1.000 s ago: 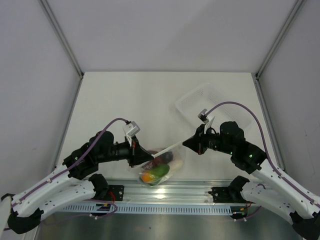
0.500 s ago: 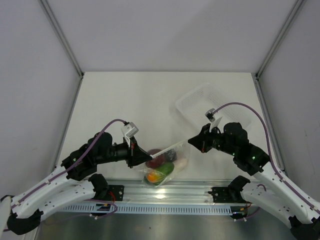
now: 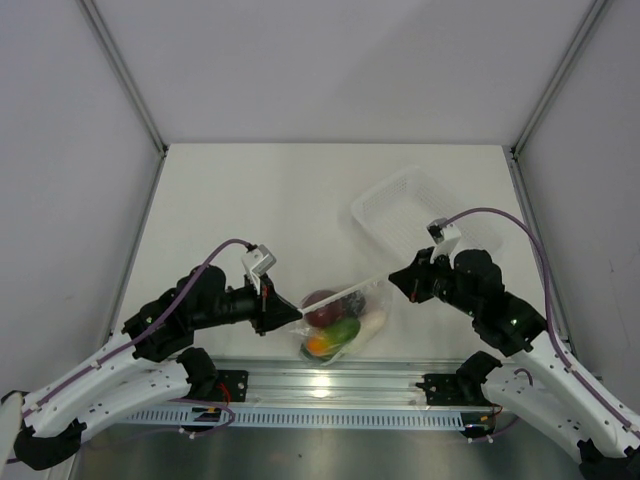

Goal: Place the food in the zip-top bag and seal the zipper
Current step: Zip the zipper food storage bag at the center of the board.

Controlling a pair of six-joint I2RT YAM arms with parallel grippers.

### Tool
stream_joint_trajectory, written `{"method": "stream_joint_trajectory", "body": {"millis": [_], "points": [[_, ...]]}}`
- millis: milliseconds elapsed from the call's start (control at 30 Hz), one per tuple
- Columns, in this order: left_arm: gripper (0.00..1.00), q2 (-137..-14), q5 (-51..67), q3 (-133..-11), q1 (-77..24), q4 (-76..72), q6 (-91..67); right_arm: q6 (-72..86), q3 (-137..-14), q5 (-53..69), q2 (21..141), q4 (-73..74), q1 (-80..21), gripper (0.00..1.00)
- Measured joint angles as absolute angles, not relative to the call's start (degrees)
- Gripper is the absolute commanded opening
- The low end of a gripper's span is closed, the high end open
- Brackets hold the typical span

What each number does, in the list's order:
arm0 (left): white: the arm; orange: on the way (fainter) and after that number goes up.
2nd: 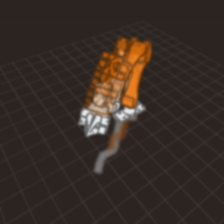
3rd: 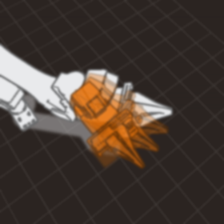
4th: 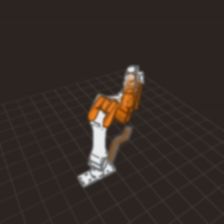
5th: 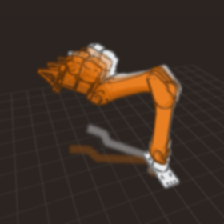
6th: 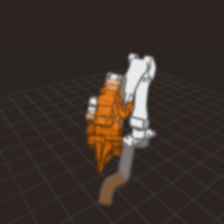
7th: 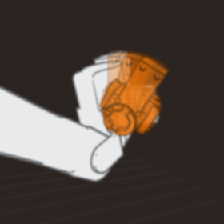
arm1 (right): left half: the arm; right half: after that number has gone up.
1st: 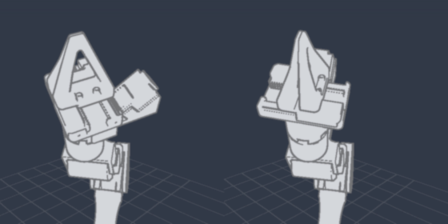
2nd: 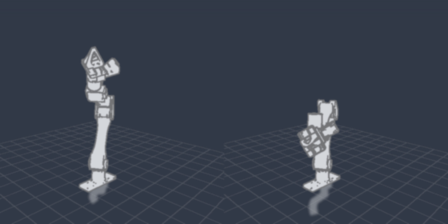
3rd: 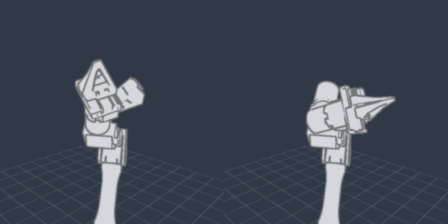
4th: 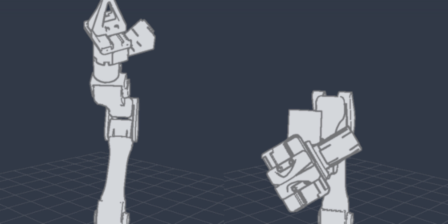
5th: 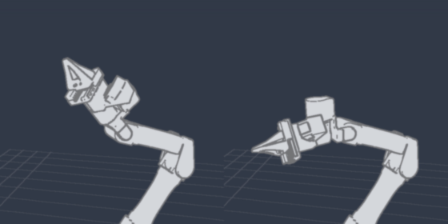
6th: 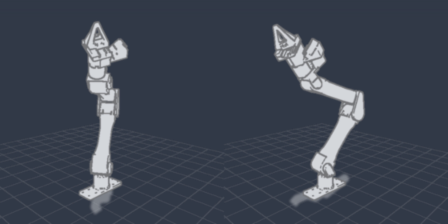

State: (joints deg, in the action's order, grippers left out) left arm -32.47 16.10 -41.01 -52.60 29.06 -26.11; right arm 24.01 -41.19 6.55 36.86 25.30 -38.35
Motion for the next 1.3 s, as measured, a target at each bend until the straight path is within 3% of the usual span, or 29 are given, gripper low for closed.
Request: {"method": "stream_joint_trajectory", "body": {"millis": [1200, 1233, 1300], "points": [[0.01, -29.23, 11.49, -41.04, -52.60, 33.74, -26.96, 26.17, -40.18, 2.02, 34.63, 28.47, -36.99, 0.00], [0.03, -29.19, 11.20, -41.04, -52.60, 33.78, -27.00, 26.17, -40.18, 2.02, 34.72, 28.47, -36.99, 0.00], [0.18, -28.99, 10.68, -41.04, -52.60, 33.91, -27.18, 26.15, -40.18, 2.11, 35.11, 28.42, -36.99, 0.00]]}}
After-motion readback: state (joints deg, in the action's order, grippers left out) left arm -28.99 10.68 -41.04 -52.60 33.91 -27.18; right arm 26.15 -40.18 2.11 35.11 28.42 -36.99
